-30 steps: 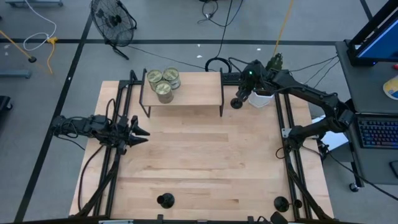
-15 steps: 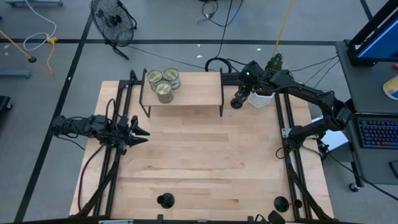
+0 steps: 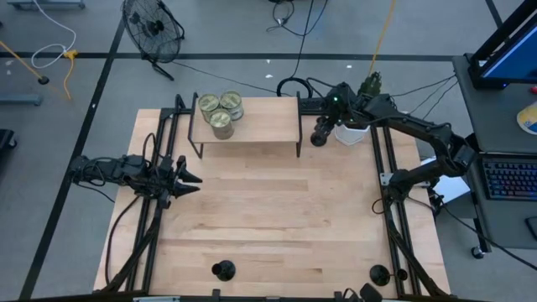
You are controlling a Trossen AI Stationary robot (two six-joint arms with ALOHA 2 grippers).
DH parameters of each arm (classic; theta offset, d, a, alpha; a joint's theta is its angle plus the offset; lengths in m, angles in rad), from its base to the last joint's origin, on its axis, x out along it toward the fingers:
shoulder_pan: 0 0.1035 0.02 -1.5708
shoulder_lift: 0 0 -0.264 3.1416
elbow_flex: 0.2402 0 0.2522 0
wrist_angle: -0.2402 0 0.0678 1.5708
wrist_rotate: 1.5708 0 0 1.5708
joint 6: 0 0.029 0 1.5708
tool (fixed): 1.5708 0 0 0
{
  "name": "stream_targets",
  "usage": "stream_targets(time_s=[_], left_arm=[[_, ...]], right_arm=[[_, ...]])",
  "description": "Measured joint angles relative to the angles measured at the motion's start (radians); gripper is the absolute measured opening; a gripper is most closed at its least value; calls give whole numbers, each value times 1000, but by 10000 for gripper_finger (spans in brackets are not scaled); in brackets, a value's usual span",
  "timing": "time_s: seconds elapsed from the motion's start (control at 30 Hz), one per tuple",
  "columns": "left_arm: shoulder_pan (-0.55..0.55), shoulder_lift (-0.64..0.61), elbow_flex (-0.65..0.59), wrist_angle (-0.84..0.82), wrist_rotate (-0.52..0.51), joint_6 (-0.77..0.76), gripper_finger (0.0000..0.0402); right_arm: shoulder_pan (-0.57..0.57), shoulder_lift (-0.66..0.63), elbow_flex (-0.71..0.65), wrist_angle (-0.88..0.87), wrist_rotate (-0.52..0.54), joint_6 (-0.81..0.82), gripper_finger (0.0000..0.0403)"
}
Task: Pick & Place candle stick holders
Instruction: Put the top black candle holder on the shelf
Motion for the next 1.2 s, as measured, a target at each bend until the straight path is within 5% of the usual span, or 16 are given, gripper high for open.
stream_targets(time_s=[0.8, 1.2], left_arm=[[0, 0, 0, 0, 0, -4, 143], [0, 0, 0, 0, 0, -5, 143]], right_arm=[[-17, 2, -2, 16, 25, -3, 11], [-4, -5, -4, 27, 26, 23, 3]])
